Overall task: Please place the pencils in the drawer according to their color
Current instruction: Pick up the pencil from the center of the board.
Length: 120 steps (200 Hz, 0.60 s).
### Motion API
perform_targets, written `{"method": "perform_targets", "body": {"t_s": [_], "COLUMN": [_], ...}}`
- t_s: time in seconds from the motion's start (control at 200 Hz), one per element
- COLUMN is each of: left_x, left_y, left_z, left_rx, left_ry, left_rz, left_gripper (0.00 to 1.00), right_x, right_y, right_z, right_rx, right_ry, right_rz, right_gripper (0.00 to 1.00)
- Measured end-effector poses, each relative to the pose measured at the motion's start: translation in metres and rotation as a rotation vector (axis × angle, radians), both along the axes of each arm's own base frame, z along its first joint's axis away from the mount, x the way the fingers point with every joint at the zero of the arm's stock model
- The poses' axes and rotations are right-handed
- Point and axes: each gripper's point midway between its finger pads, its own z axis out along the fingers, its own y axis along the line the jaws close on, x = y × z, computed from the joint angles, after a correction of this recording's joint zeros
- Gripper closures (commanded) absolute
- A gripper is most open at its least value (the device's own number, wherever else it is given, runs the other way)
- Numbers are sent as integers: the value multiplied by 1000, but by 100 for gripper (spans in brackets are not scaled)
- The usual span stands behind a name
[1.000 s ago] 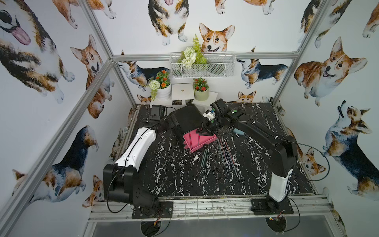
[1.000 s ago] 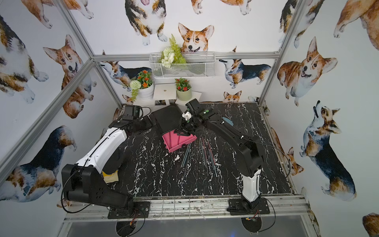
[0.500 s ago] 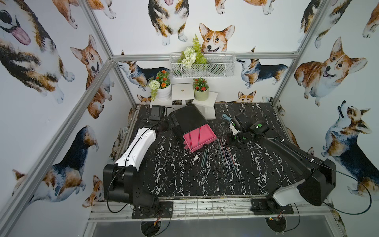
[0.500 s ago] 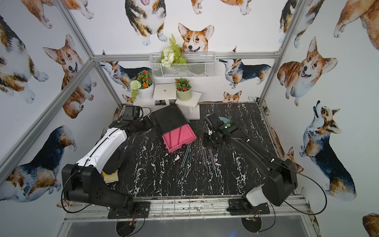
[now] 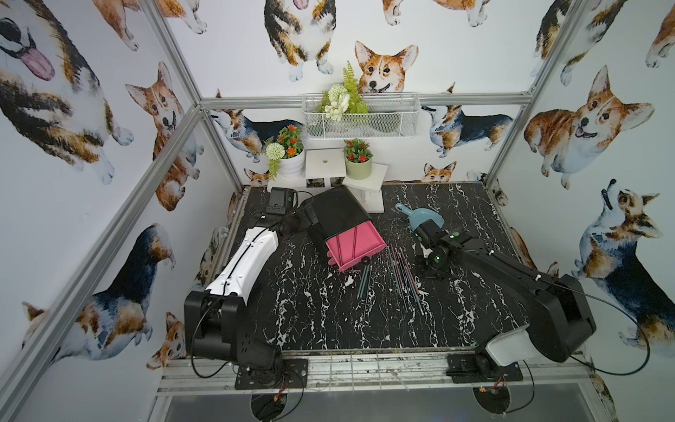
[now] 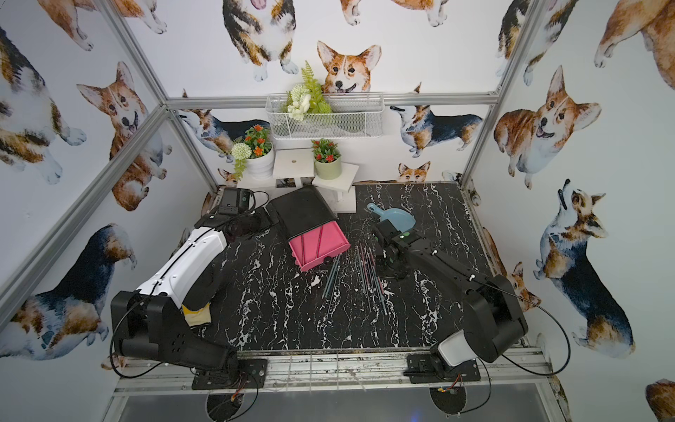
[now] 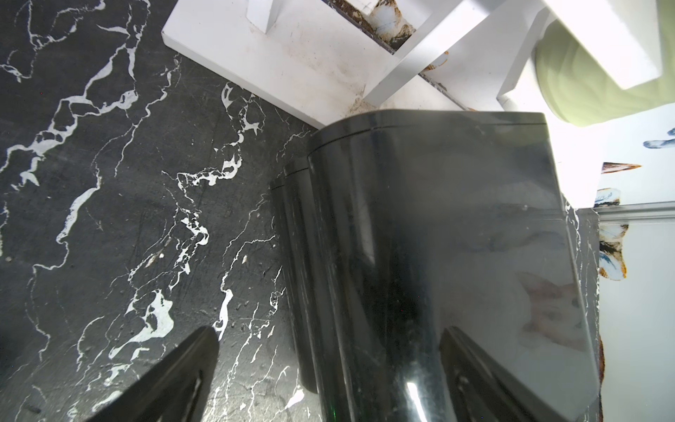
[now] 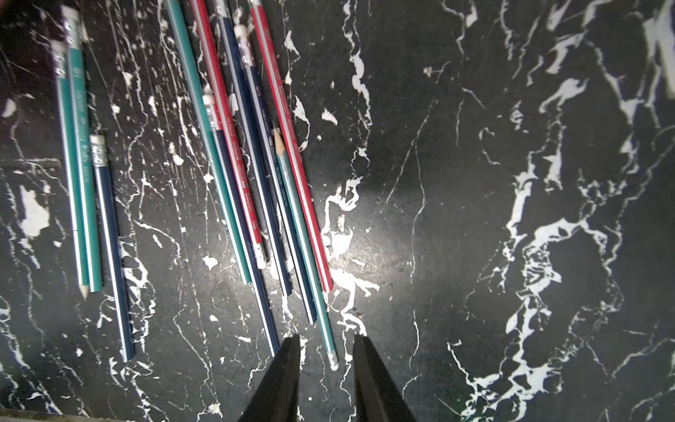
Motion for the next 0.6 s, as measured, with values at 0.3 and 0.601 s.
{"method": "perform_targets", "body": {"t_s": [0.3, 0.601], "left_x": [1, 1], "left_y": [0, 0], "left_z": [-5, -8], "left_rx": [2, 4], "left_ry": [12, 20], "left_rz": [0, 0], "left_gripper": [0, 0], "right_x": [51, 84], "right_y": [11, 22], "right_z": [-25, -44], "right_rx": [14, 16], "right_ry": [-11, -2], "right_rz": [35, 65], "right_gripper": [66, 68]}}
